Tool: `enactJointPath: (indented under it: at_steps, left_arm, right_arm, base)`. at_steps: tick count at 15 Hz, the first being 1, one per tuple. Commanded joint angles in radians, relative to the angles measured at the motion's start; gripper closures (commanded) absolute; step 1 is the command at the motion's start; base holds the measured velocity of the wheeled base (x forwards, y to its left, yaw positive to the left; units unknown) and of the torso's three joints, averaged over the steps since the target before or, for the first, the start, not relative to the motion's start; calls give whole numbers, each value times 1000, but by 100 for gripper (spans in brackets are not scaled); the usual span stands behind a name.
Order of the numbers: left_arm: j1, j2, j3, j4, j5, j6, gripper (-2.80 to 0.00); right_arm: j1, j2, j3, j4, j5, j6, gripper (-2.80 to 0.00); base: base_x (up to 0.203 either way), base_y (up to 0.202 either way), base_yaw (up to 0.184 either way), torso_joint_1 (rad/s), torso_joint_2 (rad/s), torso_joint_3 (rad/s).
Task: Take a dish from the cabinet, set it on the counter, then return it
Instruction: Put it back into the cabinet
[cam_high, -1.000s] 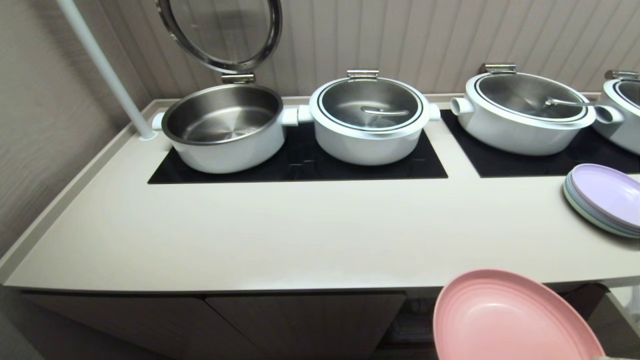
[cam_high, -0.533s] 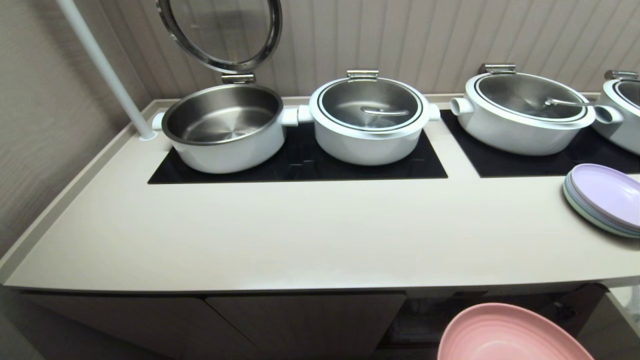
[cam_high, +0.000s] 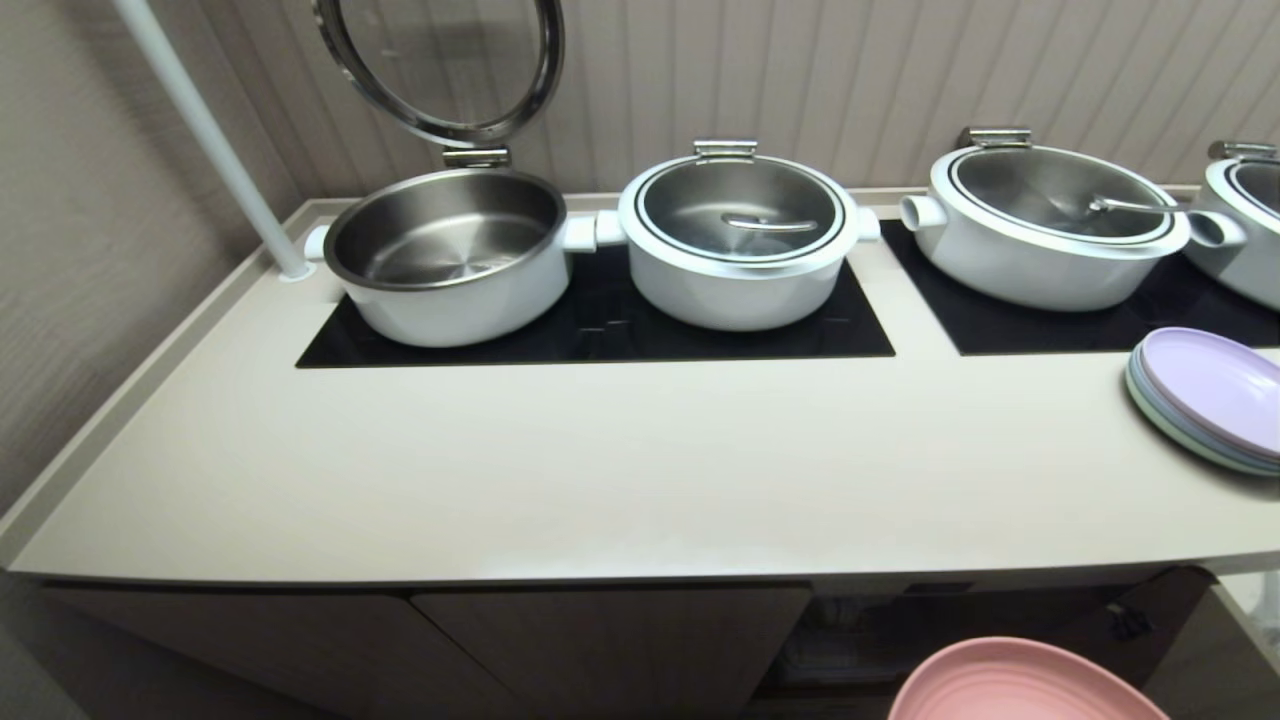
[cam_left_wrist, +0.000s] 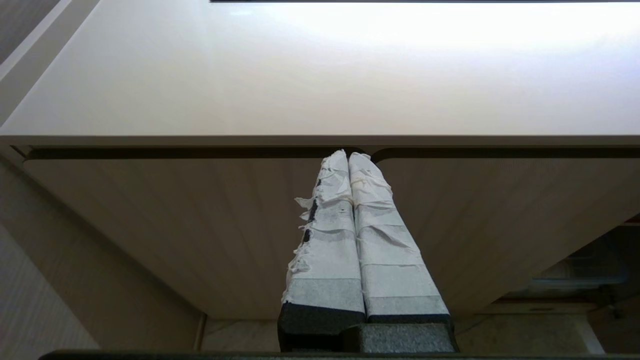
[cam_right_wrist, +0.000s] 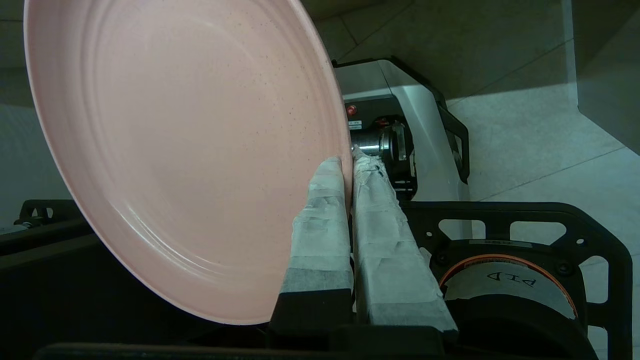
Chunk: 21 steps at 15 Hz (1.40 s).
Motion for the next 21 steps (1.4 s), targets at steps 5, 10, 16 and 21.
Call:
enactJointPath:
  at_steps: [5, 10, 16, 21]
  left_arm:
    - [0, 0, 0, 0, 0, -1, 0]
    - [0, 0, 0, 0, 0, 0, 0]
    - [0, 0, 0, 0, 0, 0, 0]
    - [0, 0, 0, 0, 0, -1, 0]
  right_arm:
    - [0, -39, -11, 9, 12, 4, 0]
    - [0, -103, -31, 138, 34, -1, 0]
    - [0, -100, -34, 136, 33, -3, 0]
    - [0, -100, -39, 142, 33, -3, 0]
  base:
    - [0, 0, 0, 0, 0, 0]
    - [0, 0, 0, 0, 0, 0]
    - [0, 0, 0, 0, 0, 0]
    - [0, 0, 0, 0, 0, 0]
